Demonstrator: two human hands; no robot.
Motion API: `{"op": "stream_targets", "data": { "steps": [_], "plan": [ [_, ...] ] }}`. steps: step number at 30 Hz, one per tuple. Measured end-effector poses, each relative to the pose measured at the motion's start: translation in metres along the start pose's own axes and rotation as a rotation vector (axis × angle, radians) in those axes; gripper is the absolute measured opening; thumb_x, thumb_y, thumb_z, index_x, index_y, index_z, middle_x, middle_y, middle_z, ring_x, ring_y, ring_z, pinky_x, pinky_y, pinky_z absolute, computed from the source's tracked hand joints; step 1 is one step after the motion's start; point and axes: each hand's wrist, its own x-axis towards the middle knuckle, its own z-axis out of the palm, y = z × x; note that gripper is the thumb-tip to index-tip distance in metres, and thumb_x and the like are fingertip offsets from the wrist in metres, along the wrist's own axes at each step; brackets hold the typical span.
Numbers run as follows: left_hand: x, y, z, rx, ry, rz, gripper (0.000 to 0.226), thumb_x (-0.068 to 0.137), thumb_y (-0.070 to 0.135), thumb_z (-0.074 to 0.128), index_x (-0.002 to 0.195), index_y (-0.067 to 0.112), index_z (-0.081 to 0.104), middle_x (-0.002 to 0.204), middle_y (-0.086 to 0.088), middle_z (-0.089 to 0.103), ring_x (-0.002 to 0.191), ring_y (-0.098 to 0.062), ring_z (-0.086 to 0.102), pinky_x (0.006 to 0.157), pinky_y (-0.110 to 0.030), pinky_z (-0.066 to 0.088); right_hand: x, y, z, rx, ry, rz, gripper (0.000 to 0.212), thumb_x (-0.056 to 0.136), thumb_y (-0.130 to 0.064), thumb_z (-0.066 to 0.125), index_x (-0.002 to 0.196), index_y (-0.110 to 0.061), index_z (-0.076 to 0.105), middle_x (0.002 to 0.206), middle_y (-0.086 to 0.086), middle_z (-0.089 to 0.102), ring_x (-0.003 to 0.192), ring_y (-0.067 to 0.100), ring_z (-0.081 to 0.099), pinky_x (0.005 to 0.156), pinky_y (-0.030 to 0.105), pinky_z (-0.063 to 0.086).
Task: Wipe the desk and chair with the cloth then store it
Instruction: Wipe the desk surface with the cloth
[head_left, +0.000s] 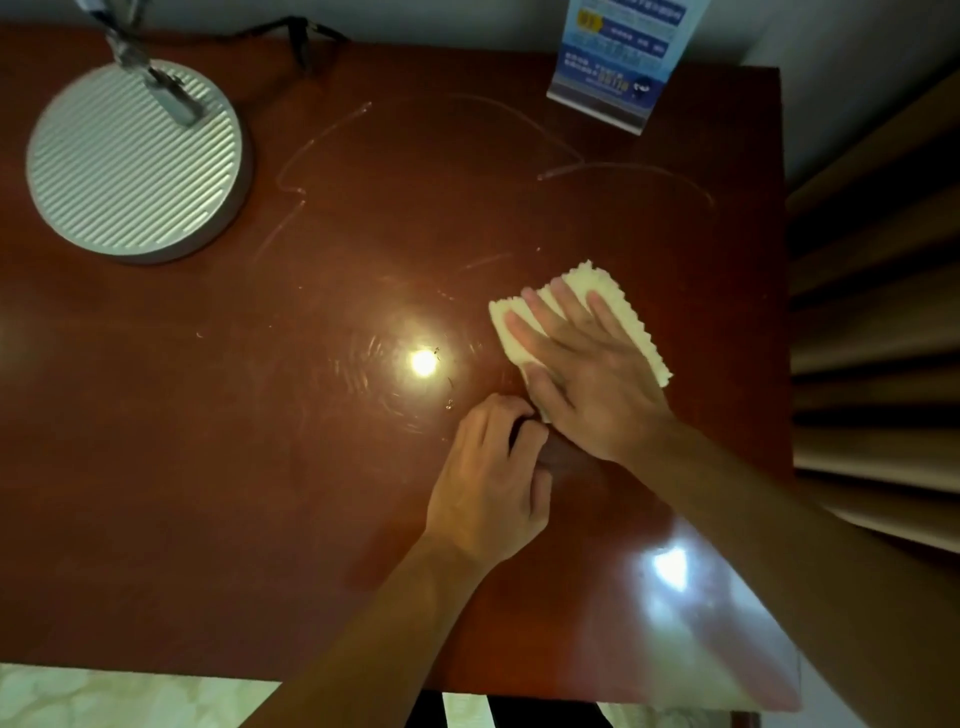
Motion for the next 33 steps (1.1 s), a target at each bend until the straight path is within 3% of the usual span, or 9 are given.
{"op": "stream_targets", "data": {
  "steps": [3,9,17,24,33],
  "plan": [
    [0.001,-0.001,0.0,0.033,-0.01,-0.012,0.019,0.077,0.01,0.053,0.092,0.004,0.063,0.111,-0.011,0.054,0.102,-0.026,0.049,0.088,-0.034,0.049,-0.005,0.036,-0.007,-0.052,0.06,0.103,0.052,0.101,-0.035,0.034,0.149,-0.019,0.042,0.158,0.008,0.035,0.15,0.029,0.022,0.122,0.049,0.014],
    [0.002,-0.001,0.0,0.063,-0.001,-0.005,0.021,0.077,0.012,0.052,0.092,0.005,0.065,0.107,-0.013,0.06,0.106,-0.025,0.049,0.089,-0.034,0.051,0.035,0.055,-0.024,-0.039,0.08,0.439,0.068,0.092,-0.043,0.013,0.155,-0.021,0.029,0.164,0.007,0.02,0.153,0.027,0.005,0.123,0.046,0.001],
    [0.001,-0.001,0.0,0.037,-0.009,-0.003,0.019,0.078,0.01,0.054,0.092,0.006,0.065,0.109,-0.011,0.057,0.106,-0.024,0.049,0.092,-0.032,0.049,-0.019,0.043,-0.007,-0.064,0.105,0.21,0.052,0.1,-0.037,0.032,0.149,-0.022,0.041,0.159,0.006,0.031,0.151,0.028,0.017,0.123,0.048,0.01],
    [0.002,0.0,0.001,0.065,-0.018,-0.008,0.021,0.078,0.013,0.052,0.094,0.006,0.064,0.109,-0.012,0.058,0.108,-0.026,0.05,0.093,-0.035,0.05,0.03,0.061,-0.021,-0.098,0.102,0.536,0.068,0.093,-0.045,0.013,0.156,-0.023,0.026,0.164,0.006,0.018,0.152,0.03,0.005,0.123,0.048,0.002],
    [0.001,0.0,0.001,0.012,0.005,-0.001,0.013,0.079,0.008,0.055,0.088,0.004,0.064,0.107,-0.013,0.056,0.103,-0.023,0.048,0.089,-0.034,0.05,-0.017,-0.011,0.012,-0.039,0.053,0.047,0.049,0.103,-0.034,0.032,0.15,-0.023,0.04,0.16,0.003,0.03,0.151,0.026,0.017,0.121,0.051,0.017]
  ]
}}
